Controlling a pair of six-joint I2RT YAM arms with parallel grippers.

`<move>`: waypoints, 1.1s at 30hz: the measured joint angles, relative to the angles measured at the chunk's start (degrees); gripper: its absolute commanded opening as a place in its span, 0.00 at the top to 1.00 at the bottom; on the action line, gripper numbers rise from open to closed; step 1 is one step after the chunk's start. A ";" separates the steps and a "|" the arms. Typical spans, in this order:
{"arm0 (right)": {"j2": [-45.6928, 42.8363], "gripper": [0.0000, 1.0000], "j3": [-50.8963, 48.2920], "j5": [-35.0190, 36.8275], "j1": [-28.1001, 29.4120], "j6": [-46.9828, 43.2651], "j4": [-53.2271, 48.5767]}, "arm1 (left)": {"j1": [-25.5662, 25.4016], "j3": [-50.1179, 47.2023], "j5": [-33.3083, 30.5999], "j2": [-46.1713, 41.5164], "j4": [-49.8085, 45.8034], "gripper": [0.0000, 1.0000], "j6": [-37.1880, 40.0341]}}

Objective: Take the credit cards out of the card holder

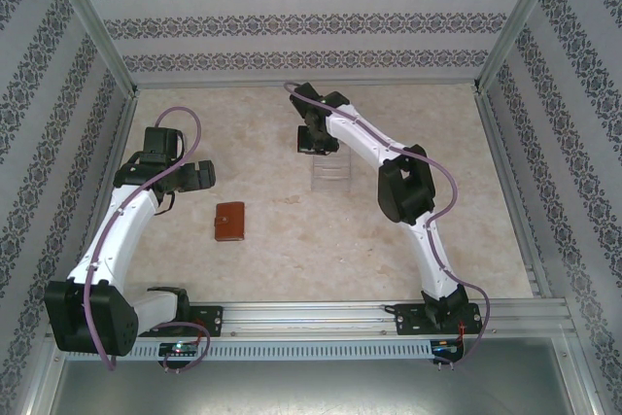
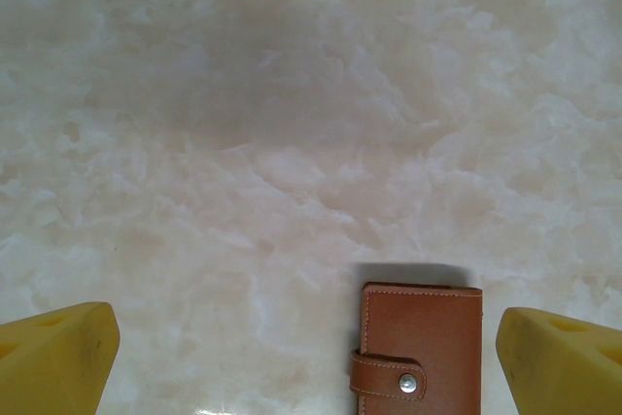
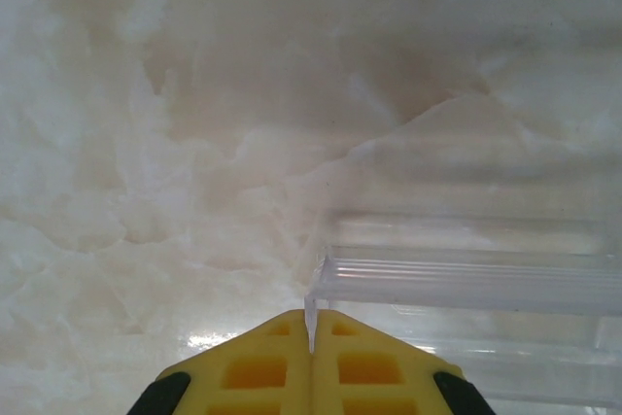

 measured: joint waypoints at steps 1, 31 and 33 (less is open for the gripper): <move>0.22 0.93 0.00 0.00 0.00 0.00 0.07 | 0.00 -0.04 0.00 0.00 0.00 0.00 0.00; -10.10 0.80 -5.44 -1.49 0.63 -0.42 0.24 | -11.74 1.55 0.33 8.74 -2.12 0.00 -6.56; -13.31 0.79 -8.57 -1.68 0.96 -0.44 0.98 | -14.16 1.88 0.39 11.56 -2.12 0.00 -7.89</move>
